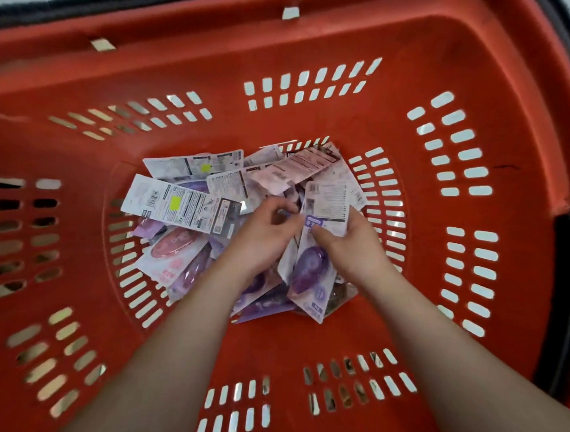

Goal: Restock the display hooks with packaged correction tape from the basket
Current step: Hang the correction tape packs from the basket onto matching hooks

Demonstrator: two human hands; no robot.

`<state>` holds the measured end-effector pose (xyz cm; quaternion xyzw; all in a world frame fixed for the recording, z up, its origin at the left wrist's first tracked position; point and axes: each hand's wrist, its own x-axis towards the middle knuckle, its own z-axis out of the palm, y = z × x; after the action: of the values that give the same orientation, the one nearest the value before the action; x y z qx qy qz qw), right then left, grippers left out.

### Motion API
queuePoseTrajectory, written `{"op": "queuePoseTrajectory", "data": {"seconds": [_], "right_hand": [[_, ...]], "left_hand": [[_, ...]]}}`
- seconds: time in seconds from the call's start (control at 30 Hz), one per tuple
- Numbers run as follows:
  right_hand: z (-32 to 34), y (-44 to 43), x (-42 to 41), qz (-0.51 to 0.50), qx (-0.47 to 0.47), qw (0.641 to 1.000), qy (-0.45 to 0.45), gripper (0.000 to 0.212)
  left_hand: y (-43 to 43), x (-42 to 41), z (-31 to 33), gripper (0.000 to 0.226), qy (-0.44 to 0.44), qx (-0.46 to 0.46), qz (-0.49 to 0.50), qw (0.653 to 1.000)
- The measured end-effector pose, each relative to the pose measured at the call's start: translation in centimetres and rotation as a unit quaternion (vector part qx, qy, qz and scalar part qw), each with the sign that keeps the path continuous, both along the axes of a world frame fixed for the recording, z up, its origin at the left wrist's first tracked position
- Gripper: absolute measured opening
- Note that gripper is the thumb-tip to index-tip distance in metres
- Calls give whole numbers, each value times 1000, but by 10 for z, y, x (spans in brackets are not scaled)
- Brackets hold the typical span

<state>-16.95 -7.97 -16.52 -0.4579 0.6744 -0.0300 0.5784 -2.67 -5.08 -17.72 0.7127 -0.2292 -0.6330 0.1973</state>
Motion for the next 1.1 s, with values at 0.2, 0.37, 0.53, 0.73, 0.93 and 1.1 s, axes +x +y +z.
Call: {"op": "queuePoseTrajectory", "data": {"seconds": [0.2, 0.37, 0.53, 0.73, 0.93, 1.1], "right_hand": [[-1, 0, -8, -292, 123, 944, -92, 22], [7, -3, -8, -367, 214, 888, -175, 42], [7, -8, 8, -368, 212, 888, -176, 46], [5, -7, 3, -314, 177, 893, -271, 51], [-4, -7, -12, -253, 56, 960, -101, 23], [-4, -4, -11, -175, 54, 982, -46, 20]], "left_hand": [[18, -7, 13, 38, -15, -21, 67, 997], [37, -2, 38, 28, -5, -43, 252, 967], [33, -22, 53, 17, 70, -65, 141, 985], [9, -20, 32, 38, 65, 7, 69, 996], [-43, -2, 5, 44, -251, -144, -228, 930], [-59, 1, -18, 46, -423, -158, -522, 724]]}}
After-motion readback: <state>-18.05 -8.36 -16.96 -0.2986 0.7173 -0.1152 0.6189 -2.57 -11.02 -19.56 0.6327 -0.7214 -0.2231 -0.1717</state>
